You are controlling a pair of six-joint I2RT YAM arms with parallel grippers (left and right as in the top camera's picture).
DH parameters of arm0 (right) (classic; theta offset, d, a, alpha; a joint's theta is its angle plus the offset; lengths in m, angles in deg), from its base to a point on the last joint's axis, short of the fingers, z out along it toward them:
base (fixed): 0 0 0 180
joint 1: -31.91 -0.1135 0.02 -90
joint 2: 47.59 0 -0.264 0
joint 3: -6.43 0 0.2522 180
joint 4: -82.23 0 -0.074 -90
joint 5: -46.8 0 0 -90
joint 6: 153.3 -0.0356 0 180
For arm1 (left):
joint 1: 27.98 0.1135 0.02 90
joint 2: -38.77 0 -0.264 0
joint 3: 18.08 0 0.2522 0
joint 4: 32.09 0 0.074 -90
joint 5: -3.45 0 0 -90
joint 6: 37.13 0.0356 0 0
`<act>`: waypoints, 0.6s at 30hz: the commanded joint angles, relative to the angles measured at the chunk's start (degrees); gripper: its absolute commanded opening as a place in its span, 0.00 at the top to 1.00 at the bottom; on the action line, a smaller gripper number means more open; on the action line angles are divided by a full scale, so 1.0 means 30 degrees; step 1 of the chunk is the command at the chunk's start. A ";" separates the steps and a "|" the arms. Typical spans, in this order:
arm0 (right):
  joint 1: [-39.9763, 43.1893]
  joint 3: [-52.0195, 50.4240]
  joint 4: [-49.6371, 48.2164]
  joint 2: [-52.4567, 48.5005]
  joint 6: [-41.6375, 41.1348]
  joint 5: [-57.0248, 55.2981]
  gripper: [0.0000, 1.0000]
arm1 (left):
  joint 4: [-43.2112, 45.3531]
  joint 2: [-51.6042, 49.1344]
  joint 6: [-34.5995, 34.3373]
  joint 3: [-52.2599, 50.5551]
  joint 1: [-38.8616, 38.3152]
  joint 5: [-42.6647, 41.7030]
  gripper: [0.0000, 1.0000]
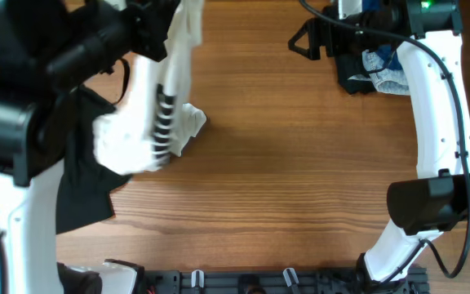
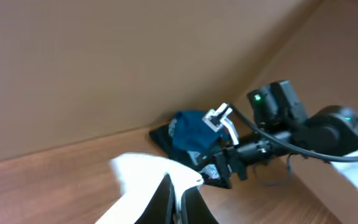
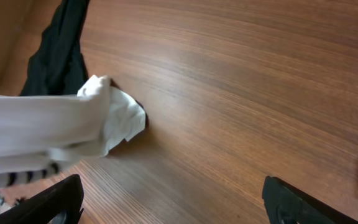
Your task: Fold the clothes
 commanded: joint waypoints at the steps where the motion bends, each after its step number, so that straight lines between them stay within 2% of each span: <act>1: -0.0699 -0.0124 0.0080 0.0000 0.1778 0.1268 0.04 | 0.0240 0.0670 0.0364 0.0204 0.0750 -0.0590 0.96; 4: -0.1494 -0.0947 -0.0517 -0.0095 0.2259 0.1566 0.04 | 0.0335 0.1399 -0.0255 0.0437 0.1625 -0.0605 0.96; 7: -0.2237 -0.1989 -0.2098 -0.0102 0.1100 0.1566 0.03 | 0.0146 0.2331 -0.1202 0.0947 0.2098 -0.0947 0.96; 9: -0.2696 -0.2565 -0.3300 -0.0109 0.0255 0.1552 0.04 | 0.0109 0.3133 -0.2004 0.1078 0.2098 -0.2739 0.96; 10: -0.2856 -0.2776 -0.3883 -0.0109 -0.0277 0.1362 0.04 | 0.0379 0.3621 -0.2557 0.1078 0.2091 -0.4685 0.96; 12: -0.2914 -0.2885 -0.4554 -0.0109 -0.1020 0.1202 0.04 | 0.0707 0.4124 -0.2776 0.1078 0.2047 -0.6222 0.96; 16: -0.2506 -0.2878 -0.4925 -0.0109 -0.2004 0.1224 0.04 | 0.0750 0.4146 -0.2776 0.1071 0.1902 -0.4830 0.96; 18: -0.2200 -0.2878 -0.4437 -0.0102 -0.1996 0.1297 0.05 | 0.1792 0.3534 -0.2812 0.1071 0.1902 -0.4175 0.96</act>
